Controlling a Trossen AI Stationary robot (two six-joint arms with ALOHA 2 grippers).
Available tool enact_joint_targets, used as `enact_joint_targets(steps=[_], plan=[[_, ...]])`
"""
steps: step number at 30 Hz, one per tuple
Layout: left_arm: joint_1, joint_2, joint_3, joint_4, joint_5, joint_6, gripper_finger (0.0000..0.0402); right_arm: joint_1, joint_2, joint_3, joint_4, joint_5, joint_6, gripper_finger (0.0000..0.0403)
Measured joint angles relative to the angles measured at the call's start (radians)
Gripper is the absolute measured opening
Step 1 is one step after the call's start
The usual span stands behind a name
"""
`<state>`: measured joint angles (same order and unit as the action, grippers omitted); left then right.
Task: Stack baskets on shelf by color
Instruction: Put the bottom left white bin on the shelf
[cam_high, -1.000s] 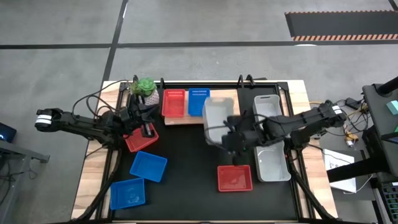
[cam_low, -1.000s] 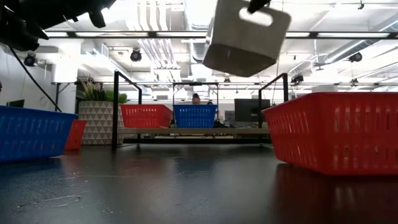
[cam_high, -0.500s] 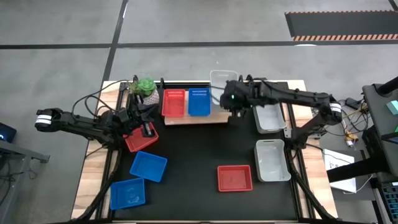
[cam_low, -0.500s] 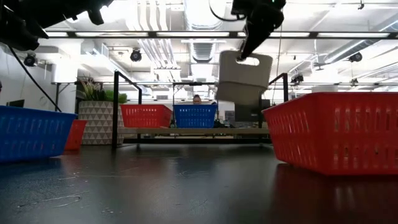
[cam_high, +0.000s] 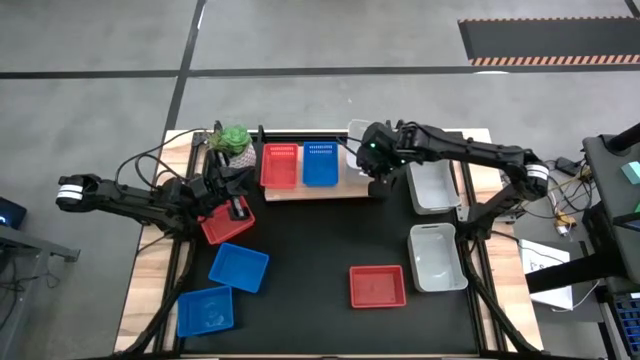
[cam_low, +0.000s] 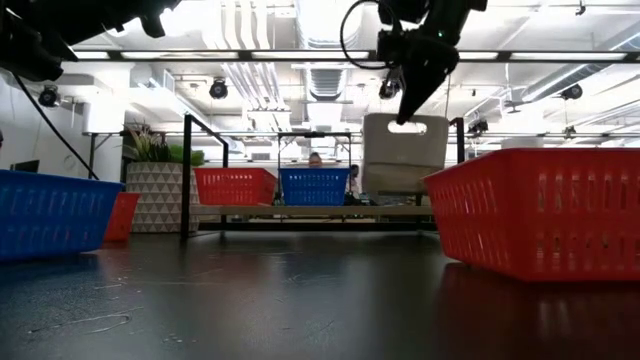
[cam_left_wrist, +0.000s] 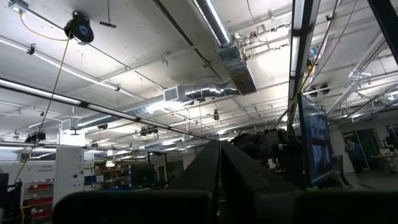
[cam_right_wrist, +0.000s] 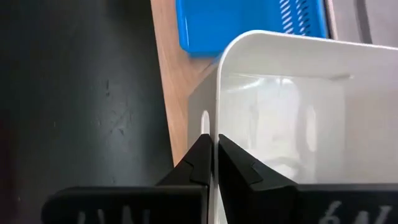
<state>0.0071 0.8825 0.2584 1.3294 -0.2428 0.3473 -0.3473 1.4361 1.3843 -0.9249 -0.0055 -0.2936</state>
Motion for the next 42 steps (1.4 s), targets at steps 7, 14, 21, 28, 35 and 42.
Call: enact_joint_targets(steps=[7,14,21,28,35,42], plan=[[0.000,0.000,0.000,-0.001,0.000,0.000,0.0000,0.000,0.055,-0.021,0.022,0.000,-0.030,0.0008],[0.000,-0.002,0.000,0.003,0.000,0.000,0.0000,0.000,0.140,-0.021,0.037,0.005,-0.098,0.0008],[0.000,-0.002,0.002,0.002,0.000,0.000,0.0000,0.000,0.188,-0.019,0.045,0.006,-0.123,0.0008],[0.000,-0.004,0.006,0.003,0.000,0.000,0.0000,0.000,0.197,-0.022,0.039,-0.005,-0.127,0.0008],[0.000,-0.007,0.011,0.005,0.000,0.000,0.0000,0.000,0.190,-0.022,0.034,-0.029,-0.126,0.0008],[0.000,-0.007,0.011,0.005,0.000,0.000,0.0000,0.002,0.190,-0.022,0.006,-0.030,-0.110,0.0038]])
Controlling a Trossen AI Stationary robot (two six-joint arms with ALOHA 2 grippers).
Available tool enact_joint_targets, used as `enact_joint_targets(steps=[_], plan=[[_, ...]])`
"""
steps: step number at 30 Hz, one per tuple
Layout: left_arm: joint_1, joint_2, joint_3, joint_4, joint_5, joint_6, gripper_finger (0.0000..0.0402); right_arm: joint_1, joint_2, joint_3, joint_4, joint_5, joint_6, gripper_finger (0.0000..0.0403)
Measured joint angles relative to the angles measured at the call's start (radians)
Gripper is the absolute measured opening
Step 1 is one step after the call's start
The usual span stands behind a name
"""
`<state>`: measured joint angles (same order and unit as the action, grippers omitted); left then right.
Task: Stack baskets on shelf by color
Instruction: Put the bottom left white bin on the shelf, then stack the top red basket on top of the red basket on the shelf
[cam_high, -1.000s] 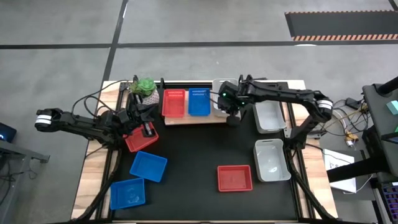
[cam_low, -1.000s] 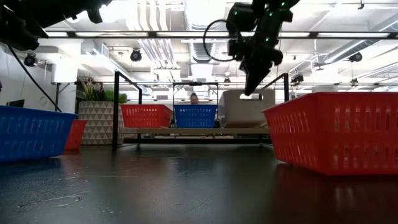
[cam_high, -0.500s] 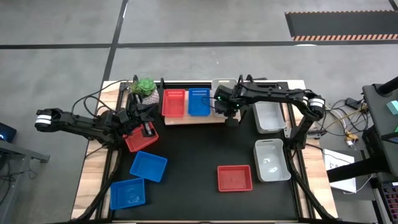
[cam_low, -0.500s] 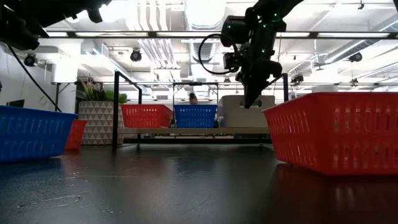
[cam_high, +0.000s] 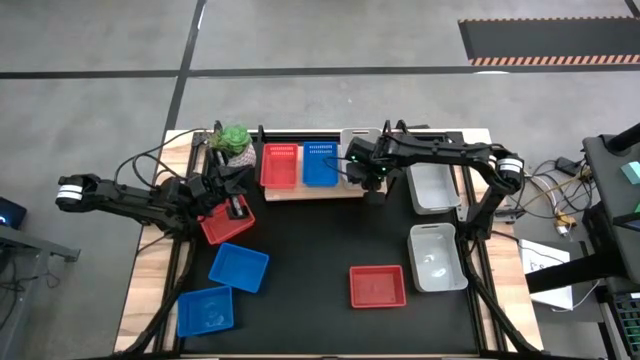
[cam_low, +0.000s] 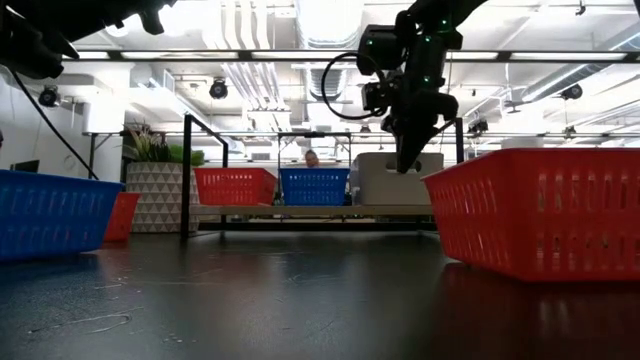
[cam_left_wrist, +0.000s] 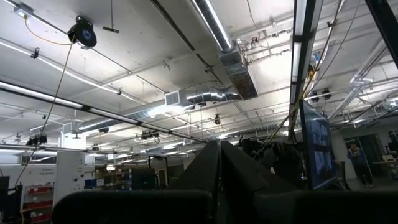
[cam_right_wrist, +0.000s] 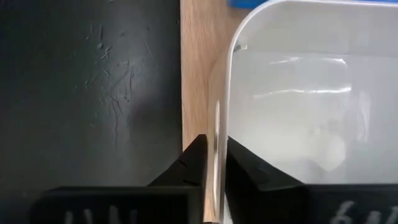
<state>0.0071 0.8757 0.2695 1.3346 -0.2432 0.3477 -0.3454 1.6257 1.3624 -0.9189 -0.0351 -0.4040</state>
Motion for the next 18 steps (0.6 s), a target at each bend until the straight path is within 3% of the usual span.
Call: enact_joint_targets(steps=[10,18], plan=[[0.000,0.009,0.000,0.001,0.000,0.009,0.0000,0.000,-0.056,0.000,-0.018,0.003,0.072,0.0127],[0.000,0.012,0.000,0.004,0.000,0.008,0.0000,0.001,-0.169,0.000,-0.018,0.011,0.182,0.0150]])
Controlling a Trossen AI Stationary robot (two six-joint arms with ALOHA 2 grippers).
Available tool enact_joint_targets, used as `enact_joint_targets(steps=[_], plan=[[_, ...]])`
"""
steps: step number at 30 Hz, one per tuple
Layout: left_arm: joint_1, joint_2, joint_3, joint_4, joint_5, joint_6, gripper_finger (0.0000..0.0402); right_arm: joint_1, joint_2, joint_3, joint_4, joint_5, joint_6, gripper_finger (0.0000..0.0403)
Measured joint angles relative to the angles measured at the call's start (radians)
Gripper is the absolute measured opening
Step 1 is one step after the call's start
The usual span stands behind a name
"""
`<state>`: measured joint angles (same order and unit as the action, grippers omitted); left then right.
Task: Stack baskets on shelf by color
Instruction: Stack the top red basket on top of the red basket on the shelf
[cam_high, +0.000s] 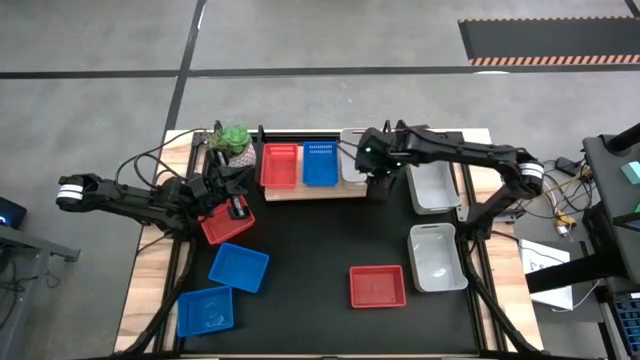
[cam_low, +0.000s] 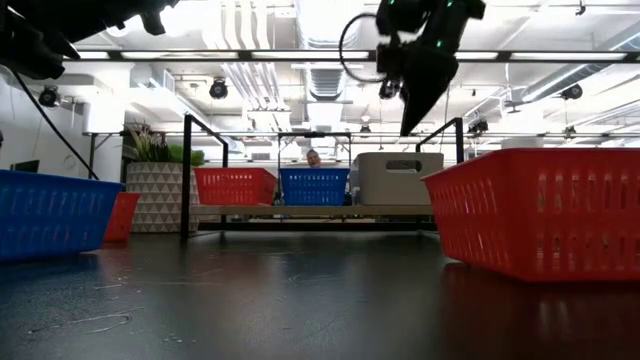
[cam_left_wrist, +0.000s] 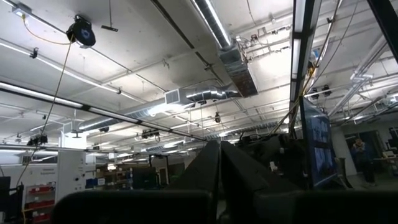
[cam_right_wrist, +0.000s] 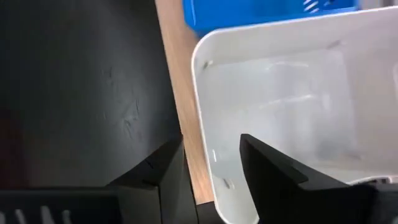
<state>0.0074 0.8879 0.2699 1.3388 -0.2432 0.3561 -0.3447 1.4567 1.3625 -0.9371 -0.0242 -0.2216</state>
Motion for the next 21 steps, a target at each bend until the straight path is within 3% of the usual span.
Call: enact_joint_targets(steps=[11,15,21], plan=[[-0.001,0.015,0.000,0.007,0.002,-0.010,0.0000,0.123,-0.194,-0.048,0.119,0.000,0.073,0.0092],[-0.001,0.034,0.007,0.006,0.003,-0.048,0.0000,0.222,-0.246,-0.119,0.194,0.006,0.098,0.0060],[-0.001,0.106,0.041,-0.021,0.026,-0.090,0.0000,0.386,-0.323,-0.319,0.440,0.126,0.067,0.0018]])
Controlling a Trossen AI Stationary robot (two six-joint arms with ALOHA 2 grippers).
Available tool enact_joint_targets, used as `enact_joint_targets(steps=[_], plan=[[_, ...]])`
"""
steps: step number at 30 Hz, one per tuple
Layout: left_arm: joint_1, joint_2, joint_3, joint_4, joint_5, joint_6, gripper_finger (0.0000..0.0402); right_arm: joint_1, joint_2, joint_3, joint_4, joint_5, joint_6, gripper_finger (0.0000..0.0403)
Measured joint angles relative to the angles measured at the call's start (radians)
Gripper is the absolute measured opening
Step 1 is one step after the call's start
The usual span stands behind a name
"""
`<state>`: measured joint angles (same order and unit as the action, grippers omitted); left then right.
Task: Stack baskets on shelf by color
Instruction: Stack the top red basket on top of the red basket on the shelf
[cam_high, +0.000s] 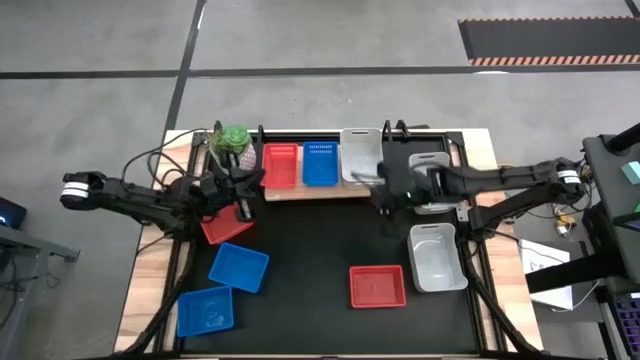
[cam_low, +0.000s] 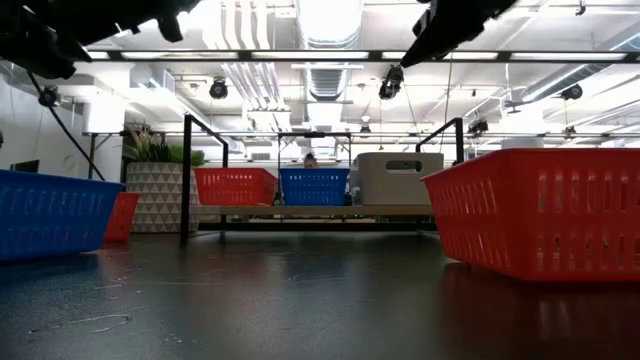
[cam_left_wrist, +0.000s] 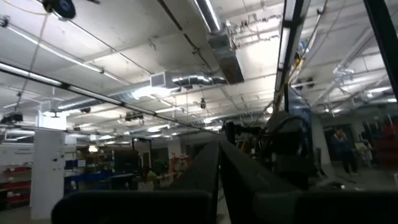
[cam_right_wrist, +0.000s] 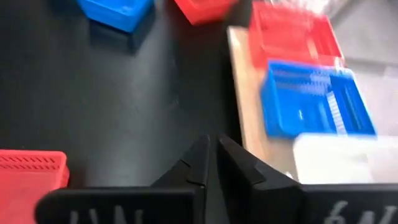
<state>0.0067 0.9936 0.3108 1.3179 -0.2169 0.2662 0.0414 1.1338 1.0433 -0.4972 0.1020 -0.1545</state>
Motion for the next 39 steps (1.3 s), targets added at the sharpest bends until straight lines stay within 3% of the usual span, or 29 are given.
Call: enact_joint_targets(steps=[6,11,18,22,26,29,32,35,39], plan=[[0.000,0.122,0.018,-0.044,0.008,-0.212,0.0000,0.034,-0.076,-0.242,0.400,0.005,-0.165,0.0009],[0.000,0.229,0.026,-0.051,0.009,-0.420,0.0000,-0.014,-0.135,-0.354,0.593,0.003,-0.302,0.0009],[-0.011,0.342,0.129,-0.057,0.078,-0.522,0.0000,-0.074,-0.235,-0.394,0.606,-0.060,-0.320,0.0009],[-0.015,0.390,0.226,-0.218,0.078,-0.522,0.0000,-0.077,-0.297,-0.425,0.585,-0.081,-0.297,0.0009],[-0.015,0.414,0.378,-0.599,0.044,-0.523,0.0000,-0.077,-0.347,-0.465,0.578,-0.084,-0.298,0.0009],[-0.026,0.424,0.544,-1.088,0.049,-0.556,0.0000,-0.077,-0.386,-0.487,0.578,-0.076,-0.317,0.0009],[-0.086,0.464,0.771,-1.706,0.119,-0.702,0.0000,-0.077,-0.425,-0.494,0.556,-0.076,-0.310,0.0009],[-0.166,0.539,0.993,-2.210,0.162,-0.942,0.0000,-0.077,-0.452,-0.498,0.521,-0.076,-0.302,0.0009],[-0.258,0.630,1.159,-2.638,0.174,-1.181,0.0000,-0.077,-0.466,-0.499,0.510,-0.076,-0.299,0.0009]])
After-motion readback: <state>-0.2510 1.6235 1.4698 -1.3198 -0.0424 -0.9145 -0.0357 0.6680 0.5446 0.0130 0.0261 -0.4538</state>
